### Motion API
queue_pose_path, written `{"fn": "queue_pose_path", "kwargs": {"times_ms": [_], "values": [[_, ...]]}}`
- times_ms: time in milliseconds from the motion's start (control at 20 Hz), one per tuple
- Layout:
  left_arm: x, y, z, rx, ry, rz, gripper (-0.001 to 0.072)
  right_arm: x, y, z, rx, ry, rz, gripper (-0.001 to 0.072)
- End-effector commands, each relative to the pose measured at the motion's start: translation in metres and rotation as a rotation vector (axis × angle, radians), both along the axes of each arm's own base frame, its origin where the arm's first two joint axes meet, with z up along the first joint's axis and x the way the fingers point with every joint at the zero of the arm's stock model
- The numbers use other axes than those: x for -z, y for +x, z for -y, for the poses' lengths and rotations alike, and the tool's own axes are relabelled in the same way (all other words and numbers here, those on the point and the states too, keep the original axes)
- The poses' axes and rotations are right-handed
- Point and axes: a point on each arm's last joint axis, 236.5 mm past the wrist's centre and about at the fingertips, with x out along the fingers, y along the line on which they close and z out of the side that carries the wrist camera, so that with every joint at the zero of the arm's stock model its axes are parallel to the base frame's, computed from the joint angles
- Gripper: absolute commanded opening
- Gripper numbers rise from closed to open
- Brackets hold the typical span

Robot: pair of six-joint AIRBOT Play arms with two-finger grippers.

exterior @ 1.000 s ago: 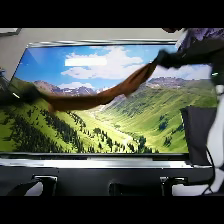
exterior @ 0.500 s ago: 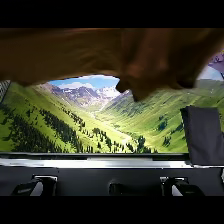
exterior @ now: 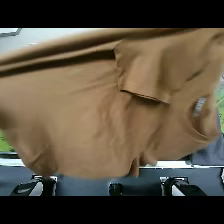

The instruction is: Fold the clothes and pants, and hang the long-sleeved shirts on hangers.

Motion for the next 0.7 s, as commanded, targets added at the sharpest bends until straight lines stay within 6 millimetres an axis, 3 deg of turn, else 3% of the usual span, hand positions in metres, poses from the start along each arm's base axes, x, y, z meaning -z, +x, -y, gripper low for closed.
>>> {"fn": "queue_pose_path", "kwargs": {"times_ms": [0,100,200,300,400,550,650], "values": [[0.112,0.072,-0.015,0.038,-0.008,-0.266,0.0017,0.111,0.084,-0.009,-0.046,0.077,-0.352,0.0025],[0.184,0.117,-0.021,0.049,-0.041,-0.373,0.0017,0.189,0.135,-0.011,-0.048,0.079,-0.524,0.0025],[0.250,0.154,-0.023,0.062,-0.086,-0.462,0.0018,0.277,0.177,-0.029,-0.075,0.079,-0.674,0.0026],[0.306,0.184,-0.022,0.072,-0.117,-0.520,0.0018,0.355,0.208,-0.047,-0.084,0.081,-0.764,0.0026],[0.348,0.203,-0.019,0.079,-0.125,-0.555,0.0018,0.423,0.237,-0.065,-0.067,0.101,-0.800,0.0026],[0.376,0.228,-0.015,0.071,-0.141,-0.543,0.0018,0.480,0.257,-0.081,-0.012,0.158,-0.820,0.0026],[0.383,0.238,-0.009,0.079,-0.157,-0.518,0.0019,0.496,0.262,-0.084,0.002,0.169,-0.823,0.0027]]}}
